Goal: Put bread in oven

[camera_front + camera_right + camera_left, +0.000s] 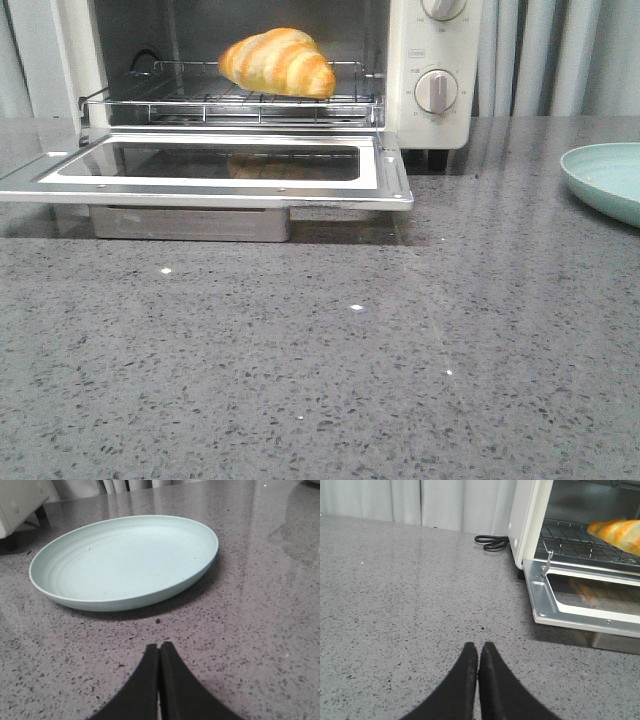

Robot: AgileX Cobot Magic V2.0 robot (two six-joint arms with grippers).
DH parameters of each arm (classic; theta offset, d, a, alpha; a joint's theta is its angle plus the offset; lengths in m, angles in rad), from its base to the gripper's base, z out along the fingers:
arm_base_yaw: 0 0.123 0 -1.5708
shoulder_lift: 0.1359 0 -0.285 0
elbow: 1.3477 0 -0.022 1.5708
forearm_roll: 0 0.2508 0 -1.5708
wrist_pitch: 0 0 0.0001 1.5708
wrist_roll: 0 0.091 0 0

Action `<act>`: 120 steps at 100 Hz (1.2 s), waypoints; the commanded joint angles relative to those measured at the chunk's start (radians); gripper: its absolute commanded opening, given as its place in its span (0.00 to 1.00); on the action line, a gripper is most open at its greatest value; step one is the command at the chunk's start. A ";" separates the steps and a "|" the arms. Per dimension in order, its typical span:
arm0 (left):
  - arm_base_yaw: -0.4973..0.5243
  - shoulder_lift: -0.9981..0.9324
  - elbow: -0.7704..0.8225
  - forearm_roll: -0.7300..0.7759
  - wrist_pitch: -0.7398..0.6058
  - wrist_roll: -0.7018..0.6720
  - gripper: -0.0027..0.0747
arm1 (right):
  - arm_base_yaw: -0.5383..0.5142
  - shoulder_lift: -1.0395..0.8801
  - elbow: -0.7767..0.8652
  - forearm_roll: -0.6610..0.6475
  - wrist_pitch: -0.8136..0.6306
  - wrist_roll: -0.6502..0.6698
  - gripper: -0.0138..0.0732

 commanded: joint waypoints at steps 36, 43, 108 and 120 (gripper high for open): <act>0.001 -0.025 -0.027 -0.008 -0.079 -0.001 0.01 | -0.007 -0.018 0.026 -0.009 0.019 -0.015 0.08; 0.001 -0.025 -0.027 -0.008 -0.079 -0.001 0.01 | -0.007 -0.018 0.026 -0.035 0.019 -0.015 0.08; 0.001 -0.025 -0.027 -0.008 -0.079 -0.001 0.01 | 0.050 -0.018 0.026 -0.130 0.028 -0.015 0.08; 0.001 -0.025 -0.027 -0.008 -0.079 -0.001 0.01 | 0.055 -0.018 0.026 -0.115 0.028 -0.025 0.08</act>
